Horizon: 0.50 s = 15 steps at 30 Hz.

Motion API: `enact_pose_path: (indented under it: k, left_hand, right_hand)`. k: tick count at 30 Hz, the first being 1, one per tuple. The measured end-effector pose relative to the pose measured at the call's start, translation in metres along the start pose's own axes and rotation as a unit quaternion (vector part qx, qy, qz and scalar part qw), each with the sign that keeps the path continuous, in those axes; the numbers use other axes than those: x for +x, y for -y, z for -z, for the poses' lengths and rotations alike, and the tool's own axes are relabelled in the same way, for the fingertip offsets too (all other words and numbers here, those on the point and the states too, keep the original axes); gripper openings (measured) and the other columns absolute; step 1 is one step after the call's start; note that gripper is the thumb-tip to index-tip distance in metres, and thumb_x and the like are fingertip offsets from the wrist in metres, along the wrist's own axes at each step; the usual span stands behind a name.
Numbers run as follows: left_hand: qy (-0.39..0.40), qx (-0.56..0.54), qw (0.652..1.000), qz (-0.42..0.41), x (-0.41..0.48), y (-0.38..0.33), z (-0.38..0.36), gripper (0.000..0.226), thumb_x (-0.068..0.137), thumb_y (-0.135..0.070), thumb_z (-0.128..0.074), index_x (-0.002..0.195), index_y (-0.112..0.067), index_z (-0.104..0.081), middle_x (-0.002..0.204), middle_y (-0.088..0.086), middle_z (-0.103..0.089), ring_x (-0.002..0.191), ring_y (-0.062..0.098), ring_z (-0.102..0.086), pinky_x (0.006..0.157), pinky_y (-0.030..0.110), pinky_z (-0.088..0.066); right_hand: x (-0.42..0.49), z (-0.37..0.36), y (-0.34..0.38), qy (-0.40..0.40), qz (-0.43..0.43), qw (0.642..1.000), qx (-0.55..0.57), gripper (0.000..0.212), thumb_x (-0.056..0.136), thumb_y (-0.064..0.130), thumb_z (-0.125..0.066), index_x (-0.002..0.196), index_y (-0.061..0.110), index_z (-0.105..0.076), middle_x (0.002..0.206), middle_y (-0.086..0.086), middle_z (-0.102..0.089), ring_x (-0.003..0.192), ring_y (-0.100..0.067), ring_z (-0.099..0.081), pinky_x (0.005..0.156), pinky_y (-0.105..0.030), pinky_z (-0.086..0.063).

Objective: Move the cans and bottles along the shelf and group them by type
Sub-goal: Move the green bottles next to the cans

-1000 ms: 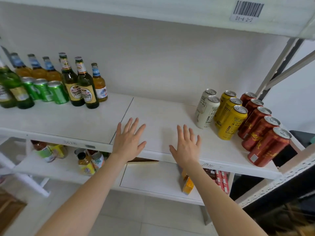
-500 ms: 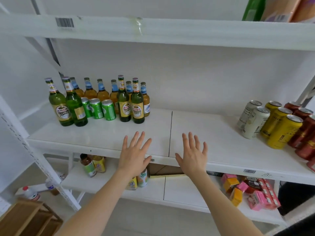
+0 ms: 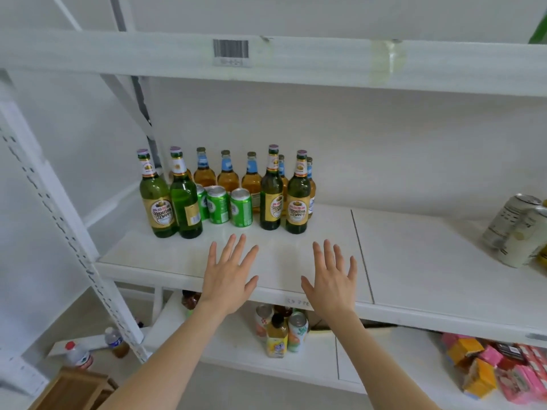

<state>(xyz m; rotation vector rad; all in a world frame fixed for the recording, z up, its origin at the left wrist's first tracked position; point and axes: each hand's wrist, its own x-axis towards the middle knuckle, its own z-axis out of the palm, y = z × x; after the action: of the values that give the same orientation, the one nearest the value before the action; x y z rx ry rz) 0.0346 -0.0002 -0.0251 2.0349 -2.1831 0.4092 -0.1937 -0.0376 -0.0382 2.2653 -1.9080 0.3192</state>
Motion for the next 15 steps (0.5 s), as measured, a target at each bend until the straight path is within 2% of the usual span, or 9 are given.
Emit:
enact_pose_path:
  k: [5, 10, 15]
  left_hand:
    - [-0.004, -0.004, 1.000, 0.012, 0.006, 0.070, -0.011, 0.066, 0.097, -0.054, -0.038, 0.155, -0.027, -0.021, 0.165, 0.009, -0.010, 0.152, 0.028, -0.002, 0.118, 0.058, -0.004]
    - [-0.019, -0.013, 1.000, 0.018, 0.006, 0.152, -0.020, 0.065, 0.094, -0.053, -0.048, 0.151, -0.026, -0.035, 0.162, 0.010, -0.024, 0.150, 0.030, -0.016, 0.116, 0.060, -0.015]
    - [-0.014, -0.012, 1.000, 0.011, 0.008, 0.241, -0.027, 0.068, 0.097, -0.055, -0.039, 0.156, -0.027, -0.017, 0.165, 0.008, -0.010, 0.152, 0.030, -0.006, 0.118, 0.060, -0.012]
  right_hand:
    - [0.024, -0.014, 0.059, -0.001, 0.003, 1.000, 0.001, 0.082, 0.095, 0.060, -0.038, 0.156, 0.023, 0.000, 0.165, -0.006, -0.004, 0.152, -0.027, -0.004, 0.118, -0.055, -0.001]
    - [0.048, -0.020, 0.138, 0.001, -0.006, 1.000, 0.006, 0.081, 0.094, 0.059, -0.042, 0.156, 0.022, -0.005, 0.165, -0.006, -0.008, 0.151, -0.027, -0.008, 0.118, -0.056, -0.004]
    - [0.068, -0.020, 0.217, -0.015, -0.041, 0.999, 0.030, 0.081, 0.093, 0.060, -0.043, 0.155, 0.023, -0.008, 0.165, -0.005, -0.010, 0.151, -0.026, -0.009, 0.119, -0.055, -0.006]
